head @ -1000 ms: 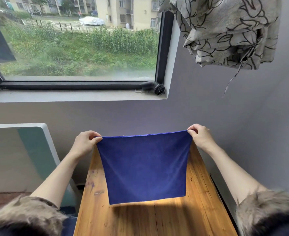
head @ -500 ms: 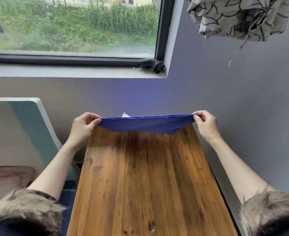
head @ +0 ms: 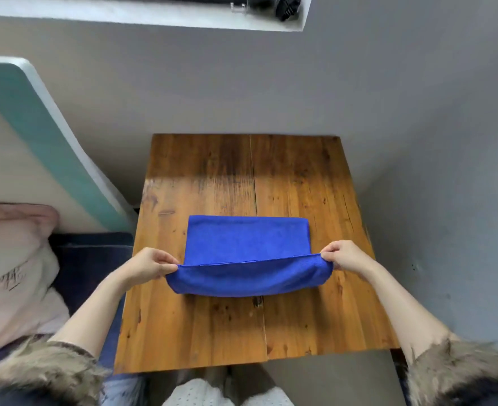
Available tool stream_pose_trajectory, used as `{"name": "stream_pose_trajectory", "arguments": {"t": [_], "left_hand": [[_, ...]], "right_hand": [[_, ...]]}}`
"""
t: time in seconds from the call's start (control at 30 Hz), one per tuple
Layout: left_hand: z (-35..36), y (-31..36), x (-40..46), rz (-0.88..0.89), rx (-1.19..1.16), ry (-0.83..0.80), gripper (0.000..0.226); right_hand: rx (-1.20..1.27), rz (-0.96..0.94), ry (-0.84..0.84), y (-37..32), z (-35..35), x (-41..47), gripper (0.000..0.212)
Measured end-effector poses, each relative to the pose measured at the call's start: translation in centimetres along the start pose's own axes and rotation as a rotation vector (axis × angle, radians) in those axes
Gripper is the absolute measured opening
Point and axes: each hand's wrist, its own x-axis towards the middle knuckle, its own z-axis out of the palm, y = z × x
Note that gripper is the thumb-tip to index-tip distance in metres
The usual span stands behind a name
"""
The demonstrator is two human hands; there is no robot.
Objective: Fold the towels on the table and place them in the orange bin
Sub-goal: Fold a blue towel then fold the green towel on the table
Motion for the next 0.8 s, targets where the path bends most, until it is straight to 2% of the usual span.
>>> {"name": "stream_pose_trajectory", "arguments": {"t": [0.07,0.17,0.43,0.7,0.8], "left_hand": [[0.4,-0.3,0.2,0.0,-0.005,0.004,0.007],[0.5,0.0,0.9,0.039,-0.058,0.071,0.007],[0.7,1.9,6.7,0.118,-0.144,0.292,0.009],[1.1,1.8,13.3,0.123,-0.145,0.341,0.013],[1.1,1.5,14.3,0.127,-0.148,0.329,0.016]], "right_hand": [[-0.004,0.037,-0.034,0.4,0.2,-0.1,0.014],[0.042,0.051,0.0,0.8,0.4,0.6,0.013],[0.468,0.117,0.06,0.7,1.4,6.2,0.009],[0.5,0.041,0.165,2.1,2.8,13.3,0.013],[0.431,0.01,0.212,2.6,3.1,14.6,0.014]]}}
